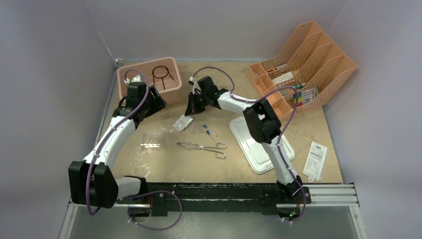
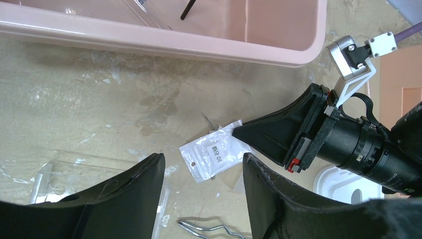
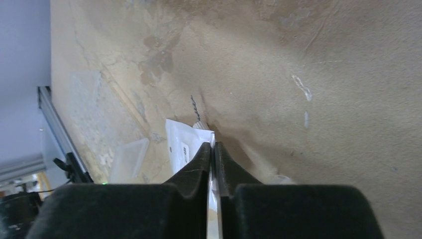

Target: Organize the chemistry lab equipment

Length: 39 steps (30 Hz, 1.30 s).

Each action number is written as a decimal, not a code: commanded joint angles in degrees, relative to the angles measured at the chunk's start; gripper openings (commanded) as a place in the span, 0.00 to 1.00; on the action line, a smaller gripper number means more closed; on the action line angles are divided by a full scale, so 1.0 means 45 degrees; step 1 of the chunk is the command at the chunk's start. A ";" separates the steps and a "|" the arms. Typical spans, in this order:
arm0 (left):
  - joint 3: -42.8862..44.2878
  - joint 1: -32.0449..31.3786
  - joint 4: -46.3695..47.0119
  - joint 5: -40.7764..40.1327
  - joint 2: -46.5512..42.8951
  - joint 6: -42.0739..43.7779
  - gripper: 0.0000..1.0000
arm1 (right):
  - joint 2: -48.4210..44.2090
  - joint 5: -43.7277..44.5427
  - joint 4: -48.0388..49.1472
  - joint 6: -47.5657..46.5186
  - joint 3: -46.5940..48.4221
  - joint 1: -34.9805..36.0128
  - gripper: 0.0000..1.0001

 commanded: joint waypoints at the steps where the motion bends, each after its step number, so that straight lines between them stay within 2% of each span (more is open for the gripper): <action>1: -0.0096 0.0023 0.0739 0.0338 0.0126 -0.0206 0.58 | -0.0994 -0.0694 0.0910 0.0285 -0.0277 -0.0094 0.01; 8: -0.0485 0.0025 0.1051 0.0971 0.0291 -0.0557 0.60 | -0.2059 -0.0396 0.1451 0.0506 -0.0875 -0.0280 0.00; 15: -0.0626 0.0030 0.2126 0.1957 0.0471 -0.1099 0.69 | -0.3529 -0.1047 0.2021 0.0450 -0.1503 -0.0766 0.00; 19: -0.0295 0.0043 0.3301 0.3976 0.0622 -0.0755 0.70 | -0.4404 -0.2354 0.2474 0.0284 -0.1992 -0.1250 0.00; 24: 0.0682 0.0024 0.4152 0.8009 0.1135 -0.0030 0.69 | -0.5511 -0.5298 0.4239 0.1239 -0.3143 -0.2352 0.00; 31: 0.1136 -0.0664 0.5949 1.0591 0.1632 -0.0270 0.67 | -0.6036 -0.7537 0.3759 0.0889 -0.2441 -0.2684 0.00; 34: 0.1837 -0.0916 0.5136 1.1436 0.2370 0.0556 0.61 | -0.5972 -0.8504 0.4198 0.1221 -0.2213 -0.2681 0.00; 37: 0.2978 -0.0900 0.1985 1.1373 0.2852 0.2919 0.55 | -0.5880 -0.8979 0.4257 0.1219 -0.1980 -0.2674 0.00; 39: 0.3472 -0.0900 0.1184 1.1758 0.3074 0.3544 0.54 | -0.5877 -0.9104 0.4277 0.1220 -0.1949 -0.2678 0.00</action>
